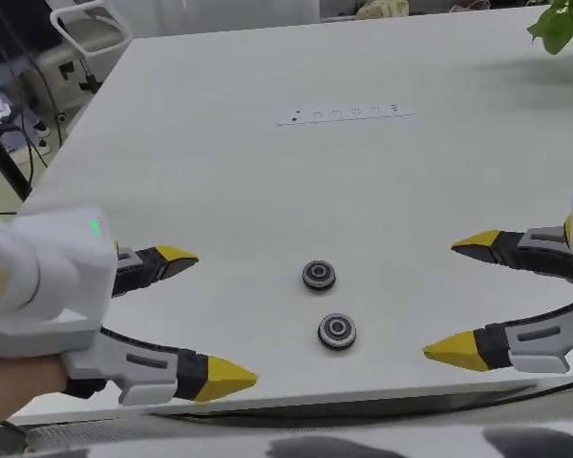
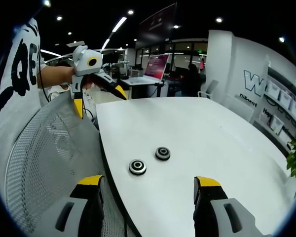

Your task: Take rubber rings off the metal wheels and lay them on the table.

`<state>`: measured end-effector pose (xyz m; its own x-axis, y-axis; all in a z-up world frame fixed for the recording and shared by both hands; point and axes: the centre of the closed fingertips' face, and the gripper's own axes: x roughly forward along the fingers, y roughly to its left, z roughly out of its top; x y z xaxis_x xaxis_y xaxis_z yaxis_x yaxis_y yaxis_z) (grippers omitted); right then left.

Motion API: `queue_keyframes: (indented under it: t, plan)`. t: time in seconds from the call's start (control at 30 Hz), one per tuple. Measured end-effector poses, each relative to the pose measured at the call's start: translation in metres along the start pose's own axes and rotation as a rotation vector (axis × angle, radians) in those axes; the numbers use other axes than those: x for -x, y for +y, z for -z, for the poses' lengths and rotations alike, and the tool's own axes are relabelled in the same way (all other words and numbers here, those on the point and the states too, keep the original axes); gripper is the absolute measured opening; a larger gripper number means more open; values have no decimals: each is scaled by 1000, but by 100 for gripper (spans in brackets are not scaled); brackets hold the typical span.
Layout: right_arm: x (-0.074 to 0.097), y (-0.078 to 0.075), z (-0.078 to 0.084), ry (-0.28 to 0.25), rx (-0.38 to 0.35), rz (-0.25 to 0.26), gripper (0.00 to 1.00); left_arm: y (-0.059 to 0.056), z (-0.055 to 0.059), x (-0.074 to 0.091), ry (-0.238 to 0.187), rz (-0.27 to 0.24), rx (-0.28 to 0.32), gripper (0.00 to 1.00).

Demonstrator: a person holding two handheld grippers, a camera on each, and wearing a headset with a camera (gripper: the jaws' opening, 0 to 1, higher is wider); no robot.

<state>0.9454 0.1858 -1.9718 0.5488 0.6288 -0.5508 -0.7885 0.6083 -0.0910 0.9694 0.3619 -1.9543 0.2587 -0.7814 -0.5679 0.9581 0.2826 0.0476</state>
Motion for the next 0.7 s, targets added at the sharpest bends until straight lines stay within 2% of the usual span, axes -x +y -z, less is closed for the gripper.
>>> queue_keyframes:
  t: [0.5, 0.7]
  plan:
    - [-14, -11, -14, -54, -7, -8, 72, 10, -8, -16, -17, 19, 8, 80]
    - [-20, -15, -18, -73, -20, -17, 72, 14, -13, -23, -20, 22, -21, 78]
